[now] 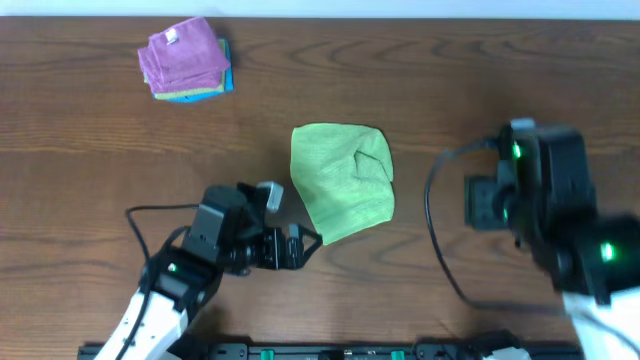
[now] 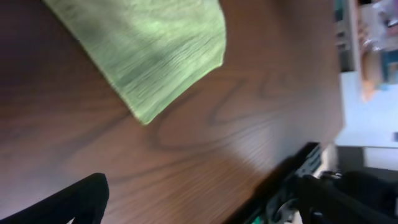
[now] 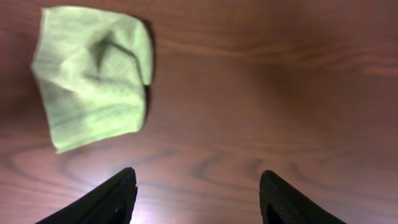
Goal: Fold the cloth
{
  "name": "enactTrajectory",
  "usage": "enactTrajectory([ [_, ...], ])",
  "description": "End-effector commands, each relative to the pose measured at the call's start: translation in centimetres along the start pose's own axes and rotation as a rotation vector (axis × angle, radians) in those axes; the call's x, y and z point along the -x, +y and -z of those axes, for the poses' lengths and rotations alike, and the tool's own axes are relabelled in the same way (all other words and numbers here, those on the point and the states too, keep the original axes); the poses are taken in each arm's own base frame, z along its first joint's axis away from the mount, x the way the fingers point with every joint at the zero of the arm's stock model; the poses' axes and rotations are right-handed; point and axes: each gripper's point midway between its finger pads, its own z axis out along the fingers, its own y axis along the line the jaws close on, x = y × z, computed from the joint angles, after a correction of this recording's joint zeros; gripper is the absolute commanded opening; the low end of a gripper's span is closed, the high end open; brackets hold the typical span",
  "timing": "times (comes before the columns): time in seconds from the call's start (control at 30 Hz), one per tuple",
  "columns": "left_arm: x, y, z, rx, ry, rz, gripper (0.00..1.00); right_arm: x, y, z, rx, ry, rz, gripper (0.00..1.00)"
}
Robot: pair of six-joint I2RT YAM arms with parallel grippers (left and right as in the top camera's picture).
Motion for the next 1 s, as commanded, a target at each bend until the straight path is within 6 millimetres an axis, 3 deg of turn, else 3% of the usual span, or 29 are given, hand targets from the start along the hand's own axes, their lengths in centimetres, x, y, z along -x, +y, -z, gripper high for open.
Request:
enactTrajectory([
  [0.0,0.0,0.5,-0.2,0.066,-0.024,-0.065,0.98,-3.0,1.6,-1.4,0.104,0.046,-0.050,0.62],
  [0.2,-0.9,1.6,-1.7,0.153,0.007,-0.061,0.95,-6.5,4.0,-5.8,0.234,0.122,-0.122,0.62],
  [0.47,-1.5,3.8,-4.9,0.208,0.087,0.008,0.96,-8.4,5.9,-11.8,0.309,0.188,-0.172,0.64],
  [0.63,-1.4,3.9,-6.7,0.177,0.113,0.019,0.95,-9.0,6.4,-14.6,0.317,0.252,-0.177,0.65],
  [0.77,-1.6,3.8,-6.7,0.171,0.122,0.035,0.95,-9.8,6.5,-16.0,0.305,0.303,-0.181,0.66],
  [0.97,-1.9,3.8,-6.7,0.168,0.132,0.055,0.95,-10.0,6.4,-16.2,0.302,0.315,-0.182,0.66],
])
